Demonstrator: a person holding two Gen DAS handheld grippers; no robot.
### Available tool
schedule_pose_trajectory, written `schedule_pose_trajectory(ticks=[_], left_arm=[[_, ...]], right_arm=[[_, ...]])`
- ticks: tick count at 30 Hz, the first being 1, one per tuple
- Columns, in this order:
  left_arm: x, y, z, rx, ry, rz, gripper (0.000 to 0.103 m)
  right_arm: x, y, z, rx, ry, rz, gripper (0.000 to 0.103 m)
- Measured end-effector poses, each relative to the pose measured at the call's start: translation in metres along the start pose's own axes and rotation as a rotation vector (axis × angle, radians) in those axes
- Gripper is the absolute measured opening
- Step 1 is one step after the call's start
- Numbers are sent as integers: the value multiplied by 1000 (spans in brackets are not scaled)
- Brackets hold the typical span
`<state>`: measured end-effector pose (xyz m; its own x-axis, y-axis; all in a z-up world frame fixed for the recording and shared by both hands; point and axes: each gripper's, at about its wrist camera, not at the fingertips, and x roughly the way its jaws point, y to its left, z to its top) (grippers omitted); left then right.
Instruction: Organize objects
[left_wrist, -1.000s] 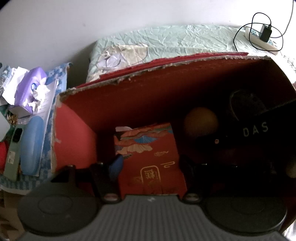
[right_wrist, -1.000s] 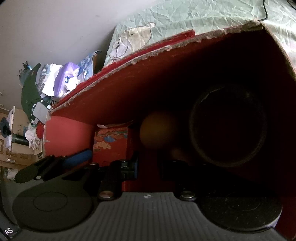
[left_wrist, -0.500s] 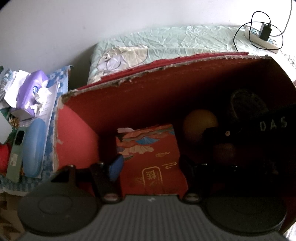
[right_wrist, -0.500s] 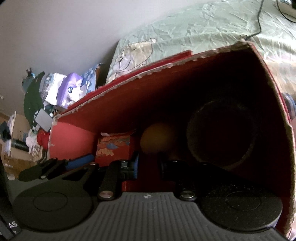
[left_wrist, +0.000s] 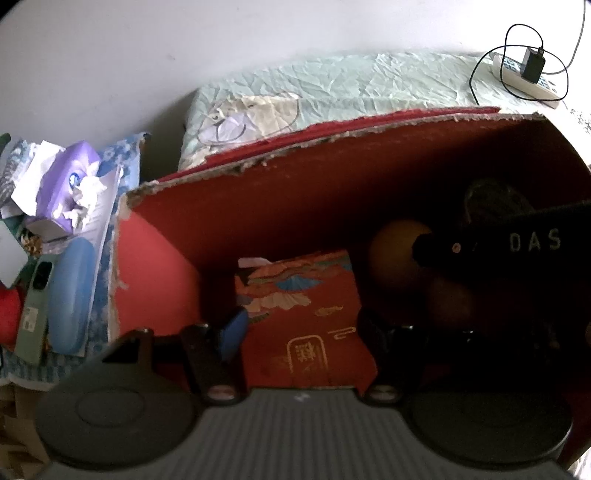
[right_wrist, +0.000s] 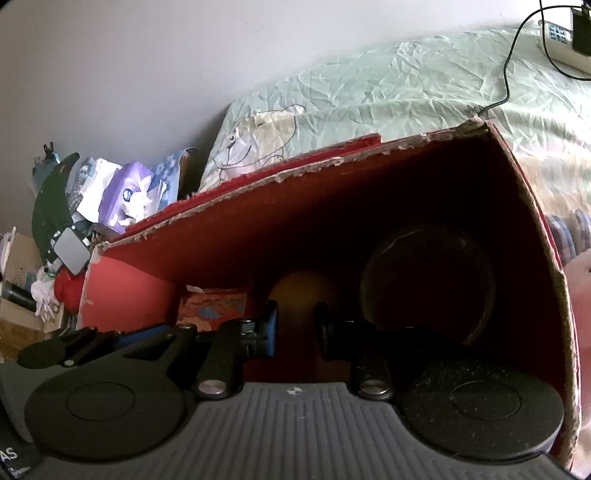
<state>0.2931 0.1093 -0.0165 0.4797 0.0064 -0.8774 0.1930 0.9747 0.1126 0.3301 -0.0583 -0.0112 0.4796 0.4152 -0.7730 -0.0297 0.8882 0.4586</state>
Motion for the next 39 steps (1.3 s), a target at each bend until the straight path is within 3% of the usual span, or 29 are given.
schedule_pose_trajectory(ticks=[26,34,39], left_arm=[[-6,-1,1,10,-43,17,69],[-11,-1,0,11,-72,17,70],[-14,0,-1,1,-91,33,68]], right_arm=[[0,5,-3,-20,-1,-31,24],[-18,4,-9,-30,-131,39,24],[-33,5,-13,-27,-212,31,25]])
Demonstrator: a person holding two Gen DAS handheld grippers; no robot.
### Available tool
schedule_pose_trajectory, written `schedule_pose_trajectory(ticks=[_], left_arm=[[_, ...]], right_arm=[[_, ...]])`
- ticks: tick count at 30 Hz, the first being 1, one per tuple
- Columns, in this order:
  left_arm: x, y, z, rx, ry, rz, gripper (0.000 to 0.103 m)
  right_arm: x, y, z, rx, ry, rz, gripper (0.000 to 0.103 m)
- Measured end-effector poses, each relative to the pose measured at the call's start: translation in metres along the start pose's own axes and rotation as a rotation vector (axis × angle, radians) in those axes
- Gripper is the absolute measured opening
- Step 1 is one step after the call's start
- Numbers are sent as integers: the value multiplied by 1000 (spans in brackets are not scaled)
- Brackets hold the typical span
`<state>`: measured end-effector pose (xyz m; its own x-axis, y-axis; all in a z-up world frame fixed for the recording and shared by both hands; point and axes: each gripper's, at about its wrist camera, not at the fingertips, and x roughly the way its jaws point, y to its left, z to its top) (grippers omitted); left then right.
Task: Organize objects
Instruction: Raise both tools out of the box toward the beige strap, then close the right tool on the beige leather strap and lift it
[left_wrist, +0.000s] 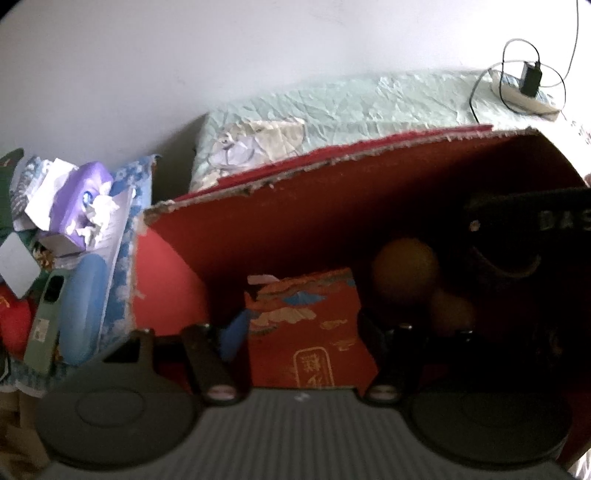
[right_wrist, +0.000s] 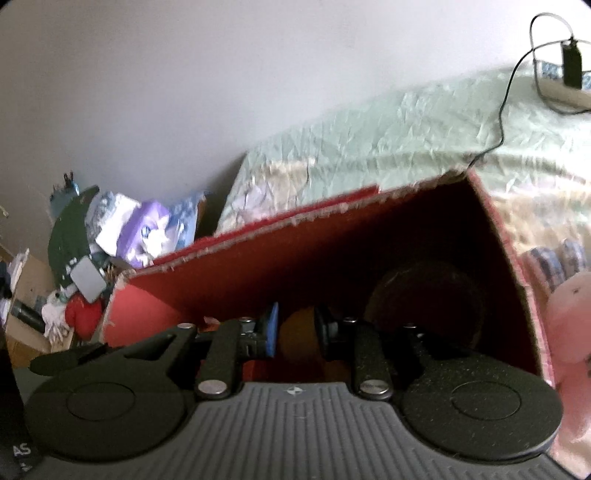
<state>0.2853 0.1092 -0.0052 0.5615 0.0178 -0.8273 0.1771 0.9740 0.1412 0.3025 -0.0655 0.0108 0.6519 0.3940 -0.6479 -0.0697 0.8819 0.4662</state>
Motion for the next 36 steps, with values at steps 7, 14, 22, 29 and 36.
schedule_pose_trajectory(ticks=[7,14,22,29,36], left_arm=[[-26,3,-5,-49,-44,5,69],[-78,9,-19,-124,-125,-1,71],[-131,10,-51,-195,-171,8,70],[-161,-6,-89,-214,-177,-15,70],[-157,-29,-129,-229,-89,-96,70]], right_arm=[[-28,5,-15,-106,-51,21,29],[-65,8,-28,-134,-113,76,29],[-98,2,-41,-121,-95,189,30],[-119,1,-57,-189,-40,307,30],[-123,-1,-79,-272,42,385,29]])
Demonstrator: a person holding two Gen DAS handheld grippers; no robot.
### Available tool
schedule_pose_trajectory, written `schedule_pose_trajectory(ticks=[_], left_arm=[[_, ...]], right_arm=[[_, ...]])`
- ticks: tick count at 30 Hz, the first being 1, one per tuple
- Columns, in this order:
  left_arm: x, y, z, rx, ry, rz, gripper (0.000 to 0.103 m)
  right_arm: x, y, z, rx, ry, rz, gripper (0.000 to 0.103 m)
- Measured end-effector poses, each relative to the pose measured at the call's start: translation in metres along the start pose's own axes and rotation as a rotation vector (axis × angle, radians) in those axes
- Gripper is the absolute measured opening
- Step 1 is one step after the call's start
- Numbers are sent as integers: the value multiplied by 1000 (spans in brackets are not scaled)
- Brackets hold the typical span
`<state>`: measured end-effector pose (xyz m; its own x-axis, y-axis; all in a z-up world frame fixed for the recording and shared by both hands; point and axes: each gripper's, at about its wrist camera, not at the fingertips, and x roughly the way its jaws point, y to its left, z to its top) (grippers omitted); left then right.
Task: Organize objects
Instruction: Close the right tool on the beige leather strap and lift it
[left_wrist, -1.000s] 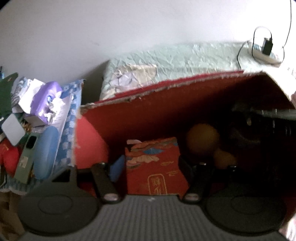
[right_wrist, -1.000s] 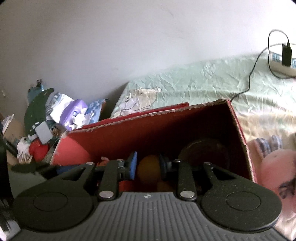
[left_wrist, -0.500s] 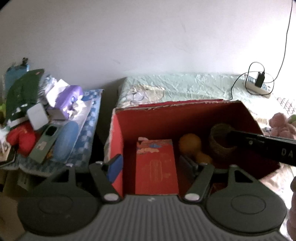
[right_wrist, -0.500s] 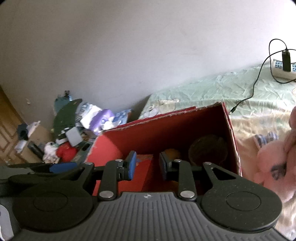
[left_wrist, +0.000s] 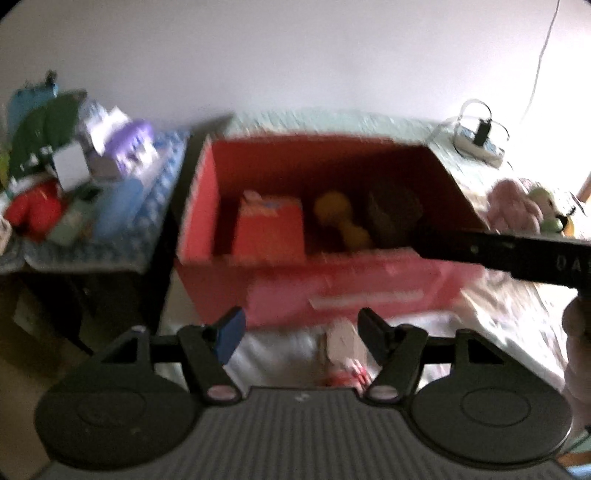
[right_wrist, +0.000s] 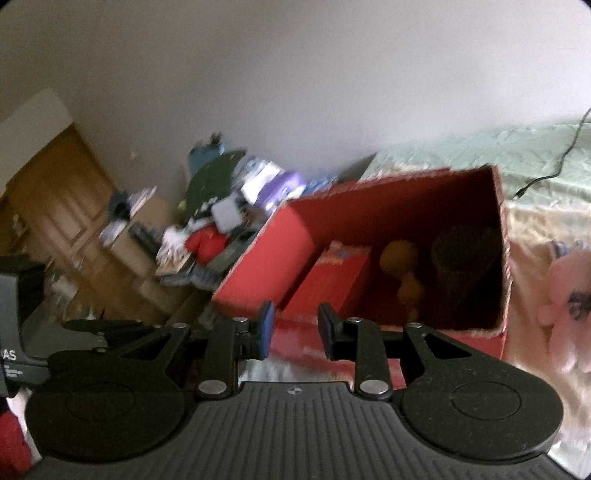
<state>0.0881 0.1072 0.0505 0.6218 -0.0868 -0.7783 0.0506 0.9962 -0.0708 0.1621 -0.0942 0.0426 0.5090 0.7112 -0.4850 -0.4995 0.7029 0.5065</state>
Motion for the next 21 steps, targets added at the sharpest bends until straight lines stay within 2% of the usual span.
schedule_pose_trajectory(ticks=[6,15,21], left_arm=[[25,-7,-27,-40,112,-33,67],[48,-22,-45,-25,191,-93,66],[72,-16,-52,-44,258,-133,59]], right_arm=[[16,-9,-24,31,101,4,28],[32,-28,-49,147,211,-15,28],[50,-36,-57,225,293,-41,30]])
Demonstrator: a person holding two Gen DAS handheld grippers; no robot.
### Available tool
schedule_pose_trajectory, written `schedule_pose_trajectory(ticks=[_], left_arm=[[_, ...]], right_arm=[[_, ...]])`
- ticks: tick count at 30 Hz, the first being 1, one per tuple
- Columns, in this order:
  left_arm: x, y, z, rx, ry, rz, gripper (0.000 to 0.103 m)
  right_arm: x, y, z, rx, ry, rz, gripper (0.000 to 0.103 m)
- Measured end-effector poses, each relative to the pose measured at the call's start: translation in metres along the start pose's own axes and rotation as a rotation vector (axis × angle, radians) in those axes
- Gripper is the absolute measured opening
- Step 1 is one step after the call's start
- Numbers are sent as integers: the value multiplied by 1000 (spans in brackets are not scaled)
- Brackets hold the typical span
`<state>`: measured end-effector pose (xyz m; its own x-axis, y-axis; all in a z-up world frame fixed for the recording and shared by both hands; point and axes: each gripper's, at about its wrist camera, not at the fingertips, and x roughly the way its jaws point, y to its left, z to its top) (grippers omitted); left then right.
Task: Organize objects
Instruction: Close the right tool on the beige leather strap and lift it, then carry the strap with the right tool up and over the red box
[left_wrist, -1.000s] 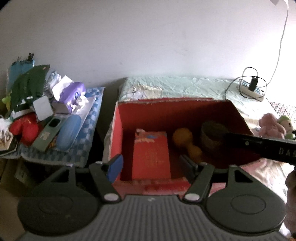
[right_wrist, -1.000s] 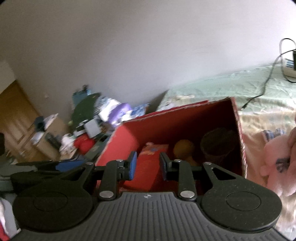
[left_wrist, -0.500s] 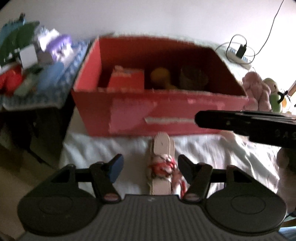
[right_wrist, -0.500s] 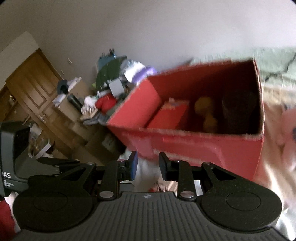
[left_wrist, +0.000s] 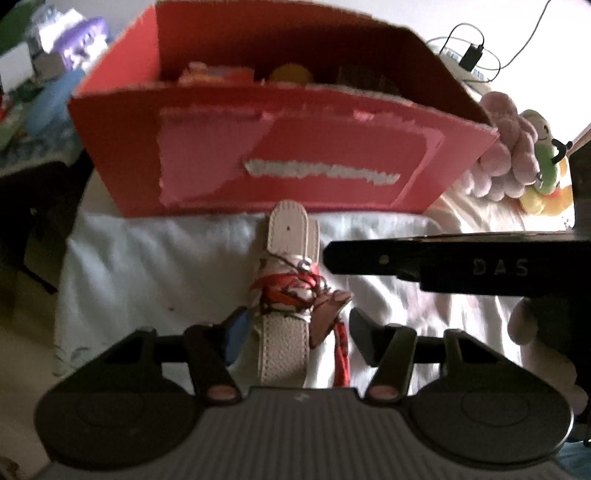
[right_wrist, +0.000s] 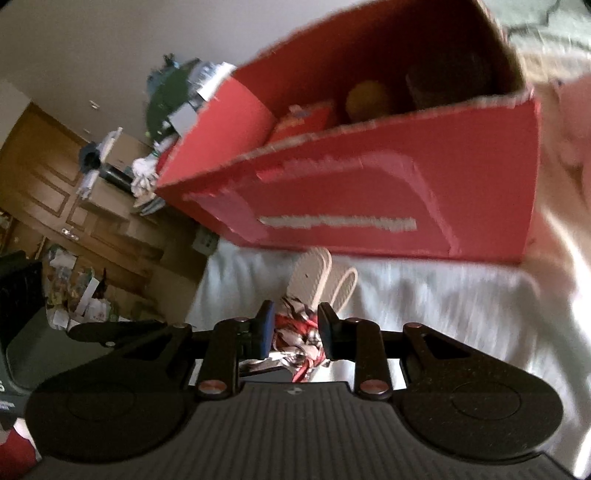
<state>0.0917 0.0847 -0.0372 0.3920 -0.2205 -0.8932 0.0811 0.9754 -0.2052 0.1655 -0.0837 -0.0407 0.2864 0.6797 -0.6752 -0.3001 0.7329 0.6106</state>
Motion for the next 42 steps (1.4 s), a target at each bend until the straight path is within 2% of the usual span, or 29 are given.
schedule_pose_trajectory(ticks=[3,7,11,16,22,24,33,40,42], left_arm=[[9,4,2,-5,23,-29,54],[17,5,4,29,41,-37,53],[23,7,6,70,55,-53,53],[24,11,8,107,60,-78,53],[22,16,9,134,62,-113,52],[21,18,8,146,60,-121,49],[19,17,5,199,70,-153,48],[6,0,10,288,49,-193,47],[1,-8,13,327,41,-223,43]], right_arm=[[10,-2,1,18,24,-33,30],[23,-5,3,54,54,-48,30],[29,-7,1,78,47,-60,43],[26,-8,3,94,22,-75,46],[20,1,-3,24,-2,-124,37],[15,-1,-4,35,-11,-119,30],[5,4,-10,64,-44,-111,22],[-19,4,-16,82,-119,-132,22],[-33,3,-19,92,-157,-148,22]])
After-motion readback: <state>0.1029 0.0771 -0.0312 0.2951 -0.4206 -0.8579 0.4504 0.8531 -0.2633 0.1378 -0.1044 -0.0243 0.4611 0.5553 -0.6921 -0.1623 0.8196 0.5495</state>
